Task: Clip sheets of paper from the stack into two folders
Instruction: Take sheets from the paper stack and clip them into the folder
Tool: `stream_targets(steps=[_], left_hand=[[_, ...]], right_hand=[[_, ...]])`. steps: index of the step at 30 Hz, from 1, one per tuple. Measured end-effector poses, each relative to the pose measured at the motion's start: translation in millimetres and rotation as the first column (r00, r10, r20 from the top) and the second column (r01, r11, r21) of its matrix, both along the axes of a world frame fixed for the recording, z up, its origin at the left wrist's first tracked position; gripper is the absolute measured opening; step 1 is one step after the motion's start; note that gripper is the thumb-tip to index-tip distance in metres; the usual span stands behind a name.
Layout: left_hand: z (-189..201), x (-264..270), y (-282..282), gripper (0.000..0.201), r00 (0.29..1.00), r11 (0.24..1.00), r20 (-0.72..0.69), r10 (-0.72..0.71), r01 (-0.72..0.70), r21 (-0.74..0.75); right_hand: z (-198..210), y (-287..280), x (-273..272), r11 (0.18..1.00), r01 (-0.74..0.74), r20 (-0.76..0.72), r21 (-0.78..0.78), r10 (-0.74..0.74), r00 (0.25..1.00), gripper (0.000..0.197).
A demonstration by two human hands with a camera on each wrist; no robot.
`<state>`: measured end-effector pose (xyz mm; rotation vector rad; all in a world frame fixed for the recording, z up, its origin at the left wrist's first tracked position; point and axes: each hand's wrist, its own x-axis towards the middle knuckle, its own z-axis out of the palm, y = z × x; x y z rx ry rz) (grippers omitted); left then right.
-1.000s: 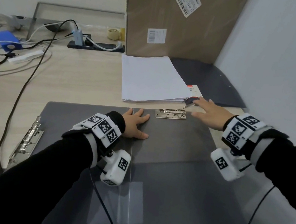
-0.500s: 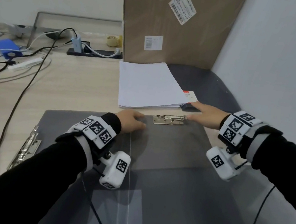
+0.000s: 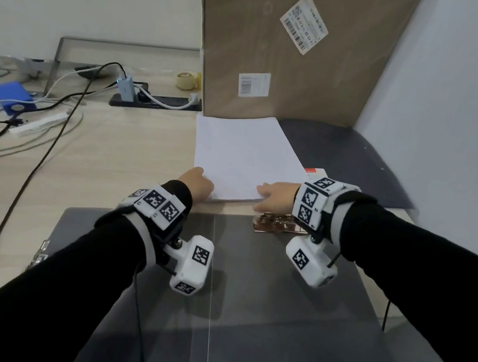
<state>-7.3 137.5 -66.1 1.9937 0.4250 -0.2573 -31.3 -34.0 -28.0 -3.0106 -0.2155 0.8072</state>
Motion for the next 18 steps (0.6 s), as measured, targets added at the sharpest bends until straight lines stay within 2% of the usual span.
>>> stream_targets(steps=[5,9,13,14,16,18], left_hand=[[3,16,0,0.055,1.0,0.998,-0.001,-0.022,0.022,0.056],[7,29,7,0.043,0.994,0.991,0.039,0.104,-0.1,-0.089],[4,42,6,0.068,0.996,0.969,-0.029,0.085,-0.09,-0.23],[2,45,4,0.068,0.997,0.969,-0.05,0.066,-0.076,-0.235],[5,43,-3,0.049,0.999,0.986,-0.042,0.03,-0.037,-0.162],[8,42,-9,0.043,1.0,1.0,-0.01,-0.01,0.01,-0.008]], right_hand=[[-12,0,-2,1.0,-0.014,0.008,0.021,0.014,1.0,0.063],[-13,2,1,0.999,-0.014,0.004,0.033,0.014,1.0,0.058],[-12,2,0,0.999,-0.024,-0.007,0.043,0.024,1.0,0.056],[-11,2,0,0.999,-0.022,-0.011,0.047,0.022,1.0,0.056],[-11,2,-1,0.998,-0.009,-0.01,0.068,0.01,1.0,0.054],[-10,1,0,0.99,0.04,0.004,0.139,-0.041,0.999,0.05]])
